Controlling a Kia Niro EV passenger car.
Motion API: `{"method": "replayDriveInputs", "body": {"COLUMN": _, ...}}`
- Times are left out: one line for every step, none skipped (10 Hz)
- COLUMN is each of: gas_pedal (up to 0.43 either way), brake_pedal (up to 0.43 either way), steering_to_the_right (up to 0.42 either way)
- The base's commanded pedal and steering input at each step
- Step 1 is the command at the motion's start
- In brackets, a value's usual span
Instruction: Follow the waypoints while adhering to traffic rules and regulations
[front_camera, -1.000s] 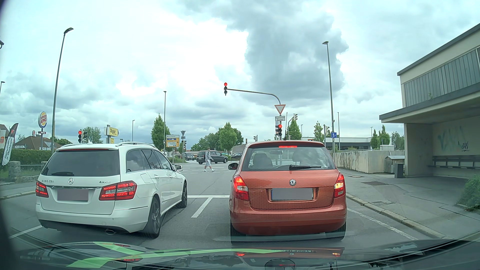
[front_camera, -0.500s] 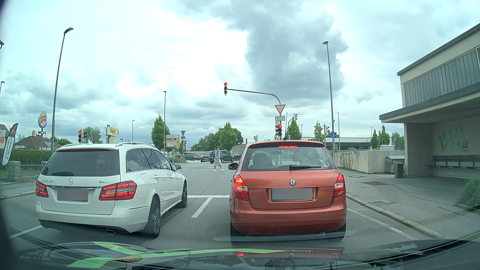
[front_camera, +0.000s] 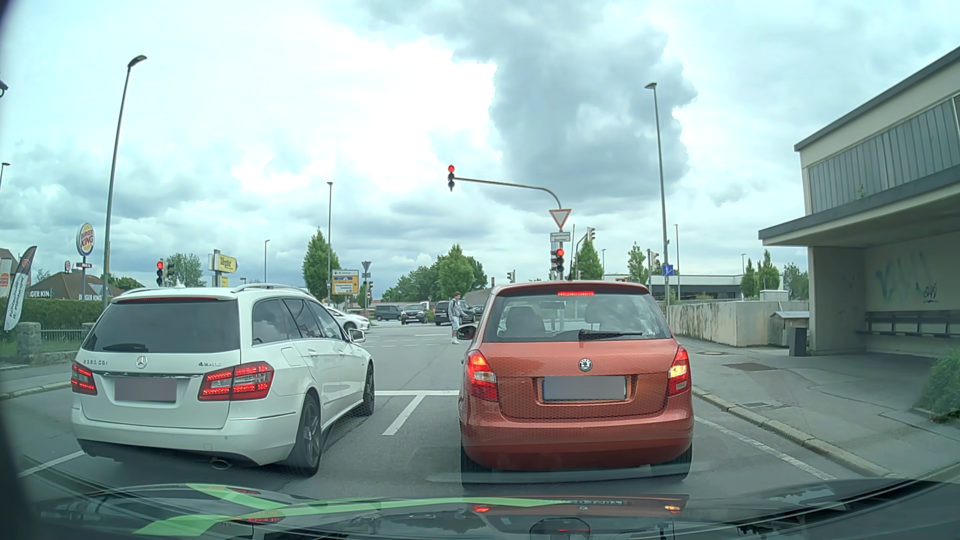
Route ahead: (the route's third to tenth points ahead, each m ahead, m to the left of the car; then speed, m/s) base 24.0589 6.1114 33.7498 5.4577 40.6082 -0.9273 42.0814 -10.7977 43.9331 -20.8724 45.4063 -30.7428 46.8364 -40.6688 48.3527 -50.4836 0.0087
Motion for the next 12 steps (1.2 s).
{"method": "replayDriveInputs", "body": {"gas_pedal": 0.0, "brake_pedal": 0.238, "steering_to_the_right": -0.002}}
{"method": "replayDriveInputs", "body": {"gas_pedal": 0.0, "brake_pedal": 0.238, "steering_to_the_right": -0.002}}
{"method": "replayDriveInputs", "body": {"gas_pedal": 0.0, "brake_pedal": 0.238, "steering_to_the_right": -0.002}}
{"method": "replayDriveInputs", "body": {"gas_pedal": 0.0, "brake_pedal": 0.244, "steering_to_the_right": -0.002}}
{"method": "replayDriveInputs", "body": {"gas_pedal": 0.0, "brake_pedal": 0.244, "steering_to_the_right": -0.002}}
{"method": "replayDriveInputs", "body": {"gas_pedal": 0.0, "brake_pedal": 0.238, "steering_to_the_right": -0.001}}
{"method": "replayDriveInputs", "body": {"gas_pedal": 0.0, "brake_pedal": 0.244, "steering_to_the_right": -0.002}}
{"method": "replayDriveInputs", "body": {"gas_pedal": 0.0, "brake_pedal": 0.238, "steering_to_the_right": -0.002}}
{"method": "replayDriveInputs", "body": {"gas_pedal": 0.0, "brake_pedal": 0.244, "steering_to_the_right": -0.001}}
{"method": "replayDriveInputs", "body": {"gas_pedal": 0.0, "brake_pedal": 0.244, "steering_to_the_right": -0.001}}
{"method": "replayDriveInputs", "body": {"gas_pedal": 0.0, "brake_pedal": 0.244, "steering_to_the_right": -0.002}}
{"method": "replayDriveInputs", "body": {"gas_pedal": 0.0, "brake_pedal": 0.244, "steering_to_the_right": -0.001}}
